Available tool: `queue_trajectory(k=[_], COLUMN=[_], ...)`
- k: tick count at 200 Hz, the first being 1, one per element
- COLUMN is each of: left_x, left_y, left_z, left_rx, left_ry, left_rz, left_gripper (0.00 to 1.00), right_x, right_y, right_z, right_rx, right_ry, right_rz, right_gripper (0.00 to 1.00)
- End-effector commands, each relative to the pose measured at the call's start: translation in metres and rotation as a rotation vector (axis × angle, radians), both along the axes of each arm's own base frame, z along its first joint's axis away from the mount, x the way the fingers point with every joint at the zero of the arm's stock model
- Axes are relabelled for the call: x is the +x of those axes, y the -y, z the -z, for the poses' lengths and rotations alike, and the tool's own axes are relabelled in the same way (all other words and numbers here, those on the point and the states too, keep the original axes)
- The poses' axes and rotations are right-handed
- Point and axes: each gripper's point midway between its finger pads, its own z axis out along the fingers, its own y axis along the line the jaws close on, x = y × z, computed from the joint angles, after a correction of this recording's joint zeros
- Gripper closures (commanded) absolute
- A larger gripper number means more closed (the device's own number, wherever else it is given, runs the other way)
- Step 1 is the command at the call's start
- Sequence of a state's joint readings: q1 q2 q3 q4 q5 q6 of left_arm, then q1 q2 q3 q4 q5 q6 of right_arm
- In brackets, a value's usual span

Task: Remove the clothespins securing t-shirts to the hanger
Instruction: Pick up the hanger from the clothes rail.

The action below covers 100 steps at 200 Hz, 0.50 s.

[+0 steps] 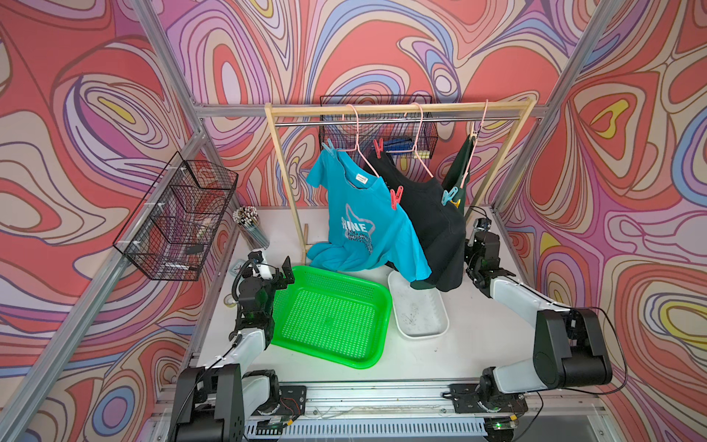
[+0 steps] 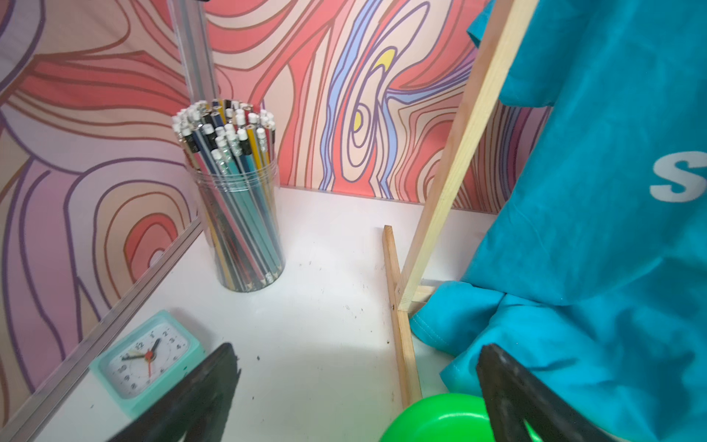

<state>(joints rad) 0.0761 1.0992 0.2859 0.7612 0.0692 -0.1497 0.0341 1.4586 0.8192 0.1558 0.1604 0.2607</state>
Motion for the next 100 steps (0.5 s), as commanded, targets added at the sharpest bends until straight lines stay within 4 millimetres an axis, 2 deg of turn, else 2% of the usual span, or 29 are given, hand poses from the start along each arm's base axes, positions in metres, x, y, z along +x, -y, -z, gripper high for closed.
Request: queue_trajectory(k=[1,38,41,58,100], left_x=[-0.002,-0.009,-0.006,-0.009,-0.014], left_y=[-0.005,-0.003,-0.002,0.002,0.031], left_z=[0.002,-0.017,-0.03,-0.044,-0.064], left_rx=[-0.059,-0.155,-0.165,-0.205,-0.283], left_ry=[-0.088,-0.186,-0.17,-0.208,-0.301], left_rz=[-0.065,-0.112,-0.109,-0.097,0.048], left_gripper=[0.0,0.0,0.0,0.0,0.0], right_x=[-0.022,-0.037,-0.039,-0.047,-0.061], right_y=[0.014,0.013,0.013,0.015,0.014], right_z=[0.004,-0.026,-0.029,-0.043,-0.086], right_rx=[0.003,0.008,0.009,0.023,0.025], right_ry=[-0.123,-0.143,-0.142,-0.124,-0.07], right_rz=[0.105,0.097,0.099,0.117,0.106], right_gripper=[0.02,0.01,0.02,0.02,0.02])
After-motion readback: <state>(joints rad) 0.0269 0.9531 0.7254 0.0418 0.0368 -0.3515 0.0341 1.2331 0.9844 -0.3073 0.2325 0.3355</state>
